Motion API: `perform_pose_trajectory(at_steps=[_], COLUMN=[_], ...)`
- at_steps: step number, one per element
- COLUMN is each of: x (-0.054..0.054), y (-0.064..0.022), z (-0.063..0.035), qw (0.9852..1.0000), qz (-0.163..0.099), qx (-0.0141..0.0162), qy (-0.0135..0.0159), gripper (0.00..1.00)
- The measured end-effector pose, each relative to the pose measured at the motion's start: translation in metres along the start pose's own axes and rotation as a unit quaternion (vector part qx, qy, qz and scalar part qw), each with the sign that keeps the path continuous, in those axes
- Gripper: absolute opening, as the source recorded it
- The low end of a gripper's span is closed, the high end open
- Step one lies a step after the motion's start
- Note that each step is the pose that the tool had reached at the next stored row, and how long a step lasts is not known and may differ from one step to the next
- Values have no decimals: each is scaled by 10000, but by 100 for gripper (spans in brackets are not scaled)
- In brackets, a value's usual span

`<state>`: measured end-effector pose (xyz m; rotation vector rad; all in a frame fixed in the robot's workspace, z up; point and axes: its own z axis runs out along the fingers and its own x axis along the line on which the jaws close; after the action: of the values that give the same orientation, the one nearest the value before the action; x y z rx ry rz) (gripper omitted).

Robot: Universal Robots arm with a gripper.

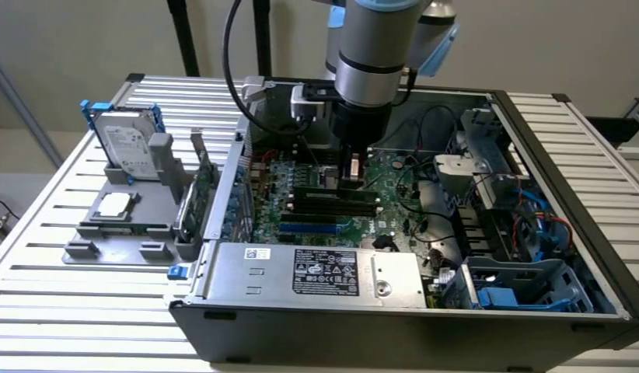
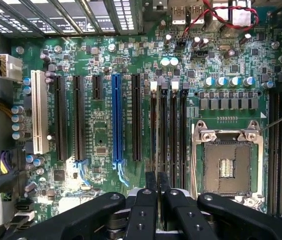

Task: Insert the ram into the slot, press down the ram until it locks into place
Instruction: 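Insert the ram into the slot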

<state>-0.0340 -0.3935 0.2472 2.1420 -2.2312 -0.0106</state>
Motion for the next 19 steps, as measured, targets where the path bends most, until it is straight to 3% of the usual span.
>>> perform_pose_trajectory(at_steps=[8, 13, 19], x=[-33, -43, -46], y=[0, -1, -16], z=[24, 41, 52], qw=[10000, 10000, 9999], qz=[-23, -52, -82], qx=[2, 4, 7], qy=[22, 72, 101], gripper=[13, 13, 13])
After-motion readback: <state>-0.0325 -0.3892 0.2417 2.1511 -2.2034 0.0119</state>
